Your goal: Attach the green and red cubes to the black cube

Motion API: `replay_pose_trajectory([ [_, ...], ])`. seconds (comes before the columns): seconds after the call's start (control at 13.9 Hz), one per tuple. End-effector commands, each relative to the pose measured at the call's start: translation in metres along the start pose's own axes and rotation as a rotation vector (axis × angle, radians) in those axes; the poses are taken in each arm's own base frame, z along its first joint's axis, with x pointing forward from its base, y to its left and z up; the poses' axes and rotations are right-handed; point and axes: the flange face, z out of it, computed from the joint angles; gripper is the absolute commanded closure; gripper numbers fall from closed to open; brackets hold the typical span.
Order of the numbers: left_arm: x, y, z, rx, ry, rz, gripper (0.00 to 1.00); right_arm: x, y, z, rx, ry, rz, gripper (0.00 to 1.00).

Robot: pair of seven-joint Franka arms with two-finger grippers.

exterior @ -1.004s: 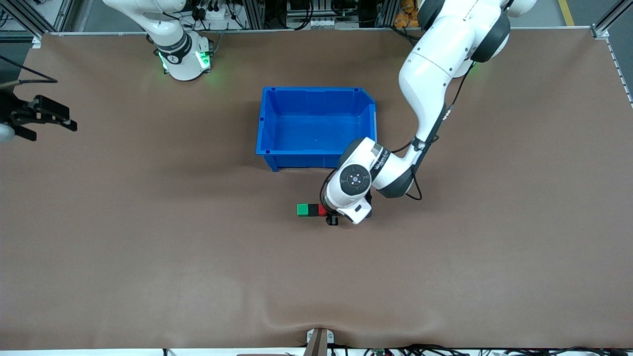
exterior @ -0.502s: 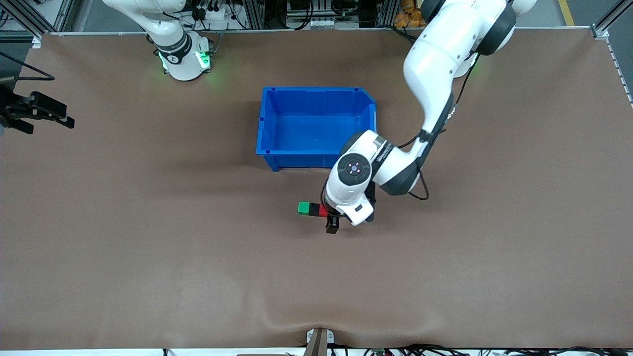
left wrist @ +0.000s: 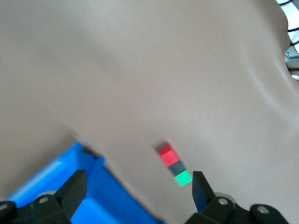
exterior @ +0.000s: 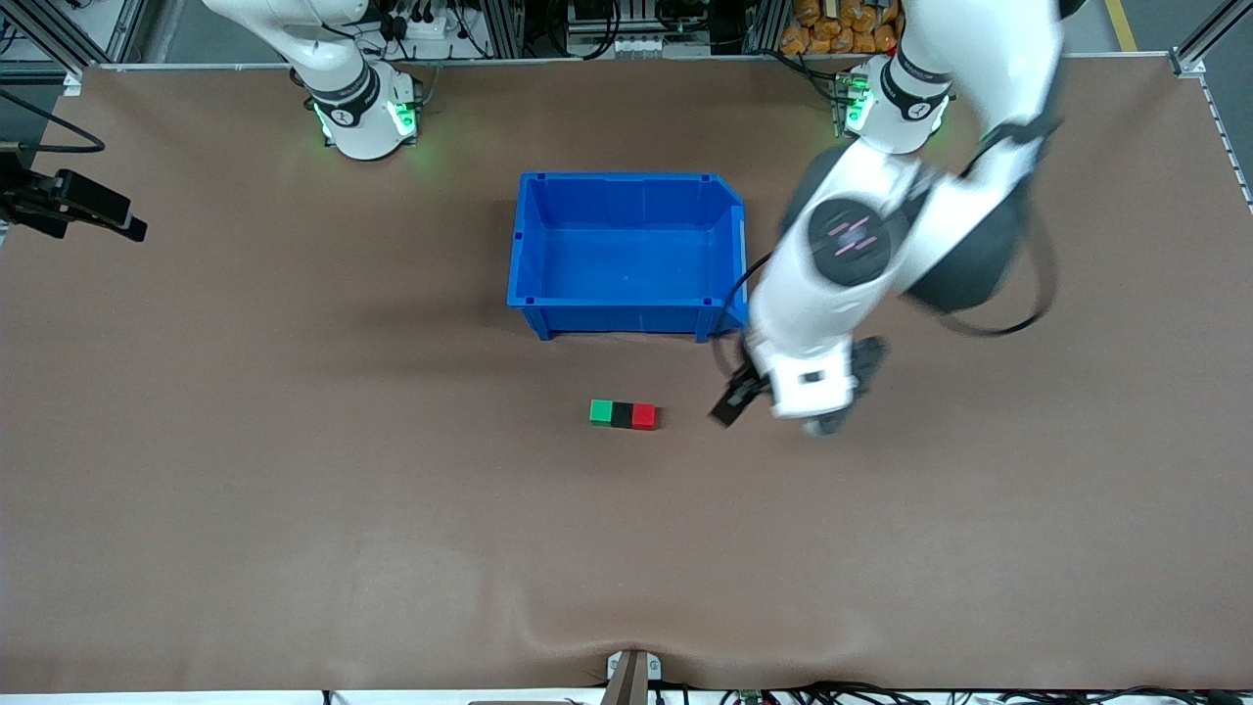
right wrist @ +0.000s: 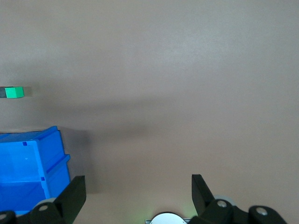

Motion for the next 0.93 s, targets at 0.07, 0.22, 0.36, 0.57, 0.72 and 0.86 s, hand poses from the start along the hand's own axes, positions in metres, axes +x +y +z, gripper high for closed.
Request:
replay_pose_trajectory([
  [0.07, 0.069, -0.075, -0.07, 0.046, 0.002, 0.276, 0.0, 0.001, 0.006, -0.007, 0.008, 0.01, 0.031, 0.0],
  [0.22, 0.091, -0.105, -0.093, 0.074, -0.014, 0.385, 0.0, -0.002, -0.001, -0.009, -0.005, 0.01, 0.023, 0.0],
  [0.36, 0.104, -0.133, -0.115, 0.091, -0.027, 0.502, 0.0, -0.008, -0.004, -0.008, -0.039, -0.021, 0.019, 0.0],
  [0.57, 0.106, -0.17, -0.134, 0.118, -0.05, 0.558, 0.0, -0.014, -0.003, -0.014, -0.054, -0.013, 0.017, 0.0],
  [0.72, 0.097, -0.204, -0.138, 0.136, -0.049, 0.654, 0.0, -0.014, 0.011, -0.016, -0.048, -0.005, 0.027, 0.0],
  [0.86, 0.091, -0.247, -0.136, 0.133, -0.022, 0.712, 0.0, -0.011, 0.007, -0.013, -0.048, -0.001, -0.005, 0.0],
])
